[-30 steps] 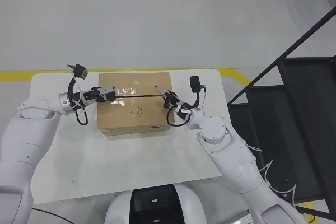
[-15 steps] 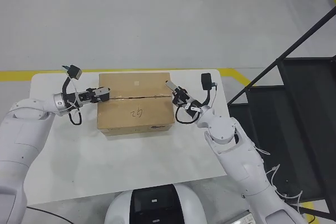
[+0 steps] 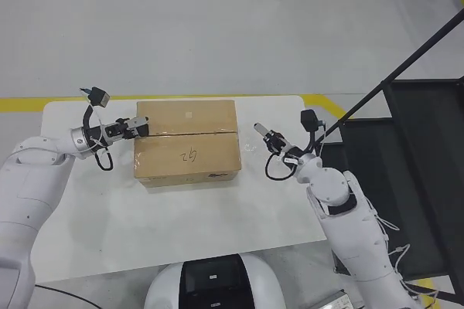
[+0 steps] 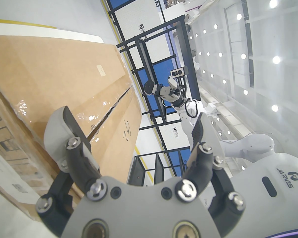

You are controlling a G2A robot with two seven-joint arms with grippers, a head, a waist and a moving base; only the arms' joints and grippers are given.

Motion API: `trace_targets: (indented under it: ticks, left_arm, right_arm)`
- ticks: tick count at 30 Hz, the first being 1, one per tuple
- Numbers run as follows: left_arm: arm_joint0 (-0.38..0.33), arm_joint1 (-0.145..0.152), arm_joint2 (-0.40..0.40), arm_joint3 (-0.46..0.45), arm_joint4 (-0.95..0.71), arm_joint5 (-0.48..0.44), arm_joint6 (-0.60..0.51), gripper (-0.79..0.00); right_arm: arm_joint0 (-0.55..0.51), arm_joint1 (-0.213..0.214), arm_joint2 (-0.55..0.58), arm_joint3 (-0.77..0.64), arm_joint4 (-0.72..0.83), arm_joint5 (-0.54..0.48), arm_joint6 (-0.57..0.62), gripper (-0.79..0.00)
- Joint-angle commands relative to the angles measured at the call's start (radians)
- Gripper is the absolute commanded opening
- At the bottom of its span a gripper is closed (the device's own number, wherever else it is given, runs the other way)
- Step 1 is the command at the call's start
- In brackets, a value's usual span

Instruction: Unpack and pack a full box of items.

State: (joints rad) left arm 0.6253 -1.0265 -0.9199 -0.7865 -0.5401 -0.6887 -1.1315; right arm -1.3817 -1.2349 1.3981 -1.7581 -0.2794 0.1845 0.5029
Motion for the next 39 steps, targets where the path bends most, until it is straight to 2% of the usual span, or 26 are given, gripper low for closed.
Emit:
trace_targets:
  ticks: [1, 5, 8, 13, 17, 30, 33, 39]
  left_arm:
    - [0.000, 0.000, 0.000, 0.000, 0.000, 0.000, 0.000, 0.000]
    - [0.000, 0.000, 0.000, 0.000, 0.000, 0.000, 0.000, 0.000]
    - [0.000, 0.000, 0.000, 0.000, 0.000, 0.000, 0.000, 0.000]
    - [0.000, 0.000, 0.000, 0.000, 0.000, 0.000, 0.000, 0.000]
    - [0.000, 0.000, 0.000, 0.000, 0.000, 0.000, 0.000, 0.000]
    - [0.000, 0.000, 0.000, 0.000, 0.000, 0.000, 0.000, 0.000]
    - [0.000, 0.000, 0.000, 0.000, 0.000, 0.000, 0.000, 0.000]
    - [0.000, 0.000, 0.000, 0.000, 0.000, 0.000, 0.000, 0.000]
  right_arm:
    - [-0.018, 0.010, 0.024, 0.000, -0.021, -0.047, 0.090, 0.000]
    - [-0.047, 0.031, 0.076, 0.005, -0.052, -0.130, 0.248, 0.000]
    - [-0.052, 0.048, 0.091, 0.027, -0.132, -0.187, 0.373, 0.000]
    - [-0.011, 0.065, 0.053, 0.105, -0.278, -0.275, 0.509, 0.000]
    - [0.031, 0.065, 0.030, 0.154, -0.323, -0.320, 0.435, 0.000]
    - [0.022, 0.065, 0.023, 0.150, -0.327, -0.322, 0.413, 0.000]
    - [0.014, 0.066, 0.027, 0.169, -0.347, -0.288, 0.372, 0.000]
    - [0.077, 0.059, -0.044, 0.266, -0.453, -0.234, 0.313, 0.000]
